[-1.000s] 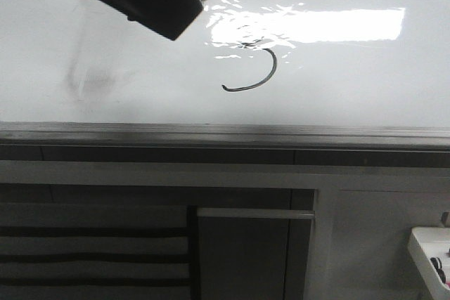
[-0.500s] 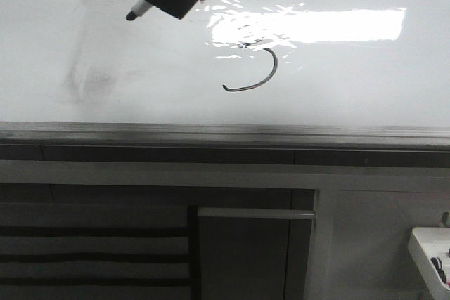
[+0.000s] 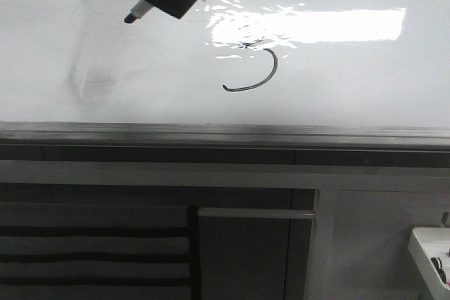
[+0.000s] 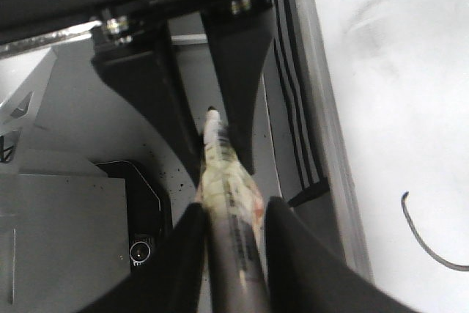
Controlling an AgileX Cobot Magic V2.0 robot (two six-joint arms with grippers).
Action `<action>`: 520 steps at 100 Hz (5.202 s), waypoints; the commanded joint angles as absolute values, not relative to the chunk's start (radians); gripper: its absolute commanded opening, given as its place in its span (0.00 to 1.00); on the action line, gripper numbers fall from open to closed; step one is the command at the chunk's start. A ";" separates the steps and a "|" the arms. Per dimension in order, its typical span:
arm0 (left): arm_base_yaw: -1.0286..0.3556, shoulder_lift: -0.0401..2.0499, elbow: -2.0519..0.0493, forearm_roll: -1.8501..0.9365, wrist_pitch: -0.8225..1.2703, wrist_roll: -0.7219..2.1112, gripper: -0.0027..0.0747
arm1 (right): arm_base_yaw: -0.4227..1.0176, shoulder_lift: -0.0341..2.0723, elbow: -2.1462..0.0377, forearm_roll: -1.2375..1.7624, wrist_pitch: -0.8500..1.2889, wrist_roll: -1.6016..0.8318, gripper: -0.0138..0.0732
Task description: Write number 3 on whiteboard
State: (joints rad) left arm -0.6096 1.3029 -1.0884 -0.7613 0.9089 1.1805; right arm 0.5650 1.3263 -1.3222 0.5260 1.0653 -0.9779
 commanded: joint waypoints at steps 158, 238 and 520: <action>-0.151 1.349 -0.893 -0.866 0.307 0.942 0.01 | 0.229 1.143 -1.195 0.515 0.760 -0.794 0.36; -0.156 1.349 -0.893 -0.866 0.322 0.938 0.58 | 0.229 1.143 -1.195 0.515 0.742 -0.794 0.35; 0.014 0.174 -0.185 -0.814 0.075 0.855 0.01 | 0.202 0.614 -0.714 0.521 0.454 -0.579 0.07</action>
